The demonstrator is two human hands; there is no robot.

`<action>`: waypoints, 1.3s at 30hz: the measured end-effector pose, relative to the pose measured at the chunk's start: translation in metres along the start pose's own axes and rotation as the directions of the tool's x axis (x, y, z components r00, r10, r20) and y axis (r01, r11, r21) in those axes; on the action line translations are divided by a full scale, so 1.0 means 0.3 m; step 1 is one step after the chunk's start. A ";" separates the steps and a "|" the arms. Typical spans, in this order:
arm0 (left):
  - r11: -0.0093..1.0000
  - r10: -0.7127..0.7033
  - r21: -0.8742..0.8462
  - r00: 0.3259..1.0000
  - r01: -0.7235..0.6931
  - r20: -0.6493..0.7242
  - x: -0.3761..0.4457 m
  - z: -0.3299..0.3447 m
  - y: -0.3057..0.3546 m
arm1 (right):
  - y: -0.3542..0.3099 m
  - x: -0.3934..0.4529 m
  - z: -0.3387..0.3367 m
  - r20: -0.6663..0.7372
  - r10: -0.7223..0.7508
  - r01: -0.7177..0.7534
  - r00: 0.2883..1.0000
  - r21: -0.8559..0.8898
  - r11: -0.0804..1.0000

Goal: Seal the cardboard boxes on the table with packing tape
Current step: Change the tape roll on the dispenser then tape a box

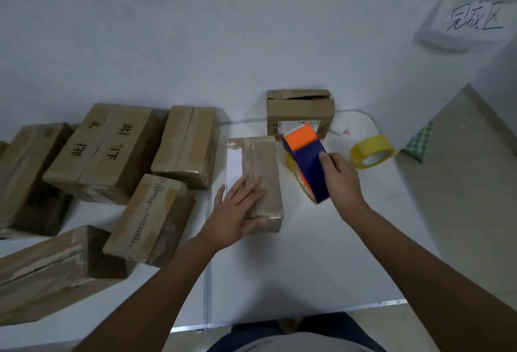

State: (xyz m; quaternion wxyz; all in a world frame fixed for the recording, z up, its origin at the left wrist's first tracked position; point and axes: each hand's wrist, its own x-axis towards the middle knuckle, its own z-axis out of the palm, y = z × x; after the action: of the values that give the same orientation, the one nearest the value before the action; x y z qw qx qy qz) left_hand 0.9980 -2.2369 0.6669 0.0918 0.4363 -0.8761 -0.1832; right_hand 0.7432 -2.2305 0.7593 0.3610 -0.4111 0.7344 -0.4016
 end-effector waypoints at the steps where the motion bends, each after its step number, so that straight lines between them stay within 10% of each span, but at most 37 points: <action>1: 0.996 -0.015 -0.090 0.998 0.009 -0.067 -0.005 -0.014 0.014 | -0.034 -0.007 0.008 0.022 -0.037 0.037 0.999 0.011 0.999; 4: 0.894 -0.187 -0.437 0.968 0.097 -0.169 -0.031 -0.065 0.063 | -0.087 -0.036 0.045 0.112 -0.107 0.108 0.988 -0.002 0.994; 8: 0.390 -0.626 -0.873 0.779 0.293 -0.018 -0.030 -0.158 0.121 | -0.098 -0.072 0.068 0.222 -0.172 0.198 0.960 -0.101 0.975; 11: -0.053 -0.636 -0.936 0.711 0.348 0.300 0.012 -0.238 0.126 | -0.114 -0.084 0.060 0.300 -0.216 0.267 0.929 -0.137 0.954; 14: -0.219 -0.564 -0.899 0.702 0.380 0.434 0.038 -0.294 0.125 | -0.128 -0.080 0.055 0.348 -0.246 0.329 0.904 -0.202 0.923; 21: -0.166 -0.500 -0.908 0.761 0.384 0.413 0.063 -0.344 0.134 | -0.123 -0.062 0.016 0.383 -0.249 0.367 0.890 -0.275 0.888; 32: 0.240 -0.614 -0.873 0.763 0.425 0.202 0.103 -0.279 0.186 | -0.116 -0.008 -0.027 0.502 -0.162 0.397 0.849 -0.405 0.823; 39: 0.170 -0.742 -0.924 0.662 0.342 0.109 0.044 -0.254 0.139 | -0.101 0.031 -0.062 0.604 -0.084 0.462 0.792 -0.504 0.730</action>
State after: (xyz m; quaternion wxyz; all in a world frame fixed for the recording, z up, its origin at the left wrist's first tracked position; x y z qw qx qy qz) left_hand 0.9839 -2.2427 0.7535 0.3974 0.6294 -0.3755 -0.5521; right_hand 0.7330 -2.2436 0.7920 0.3285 -0.7116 0.6191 -0.0500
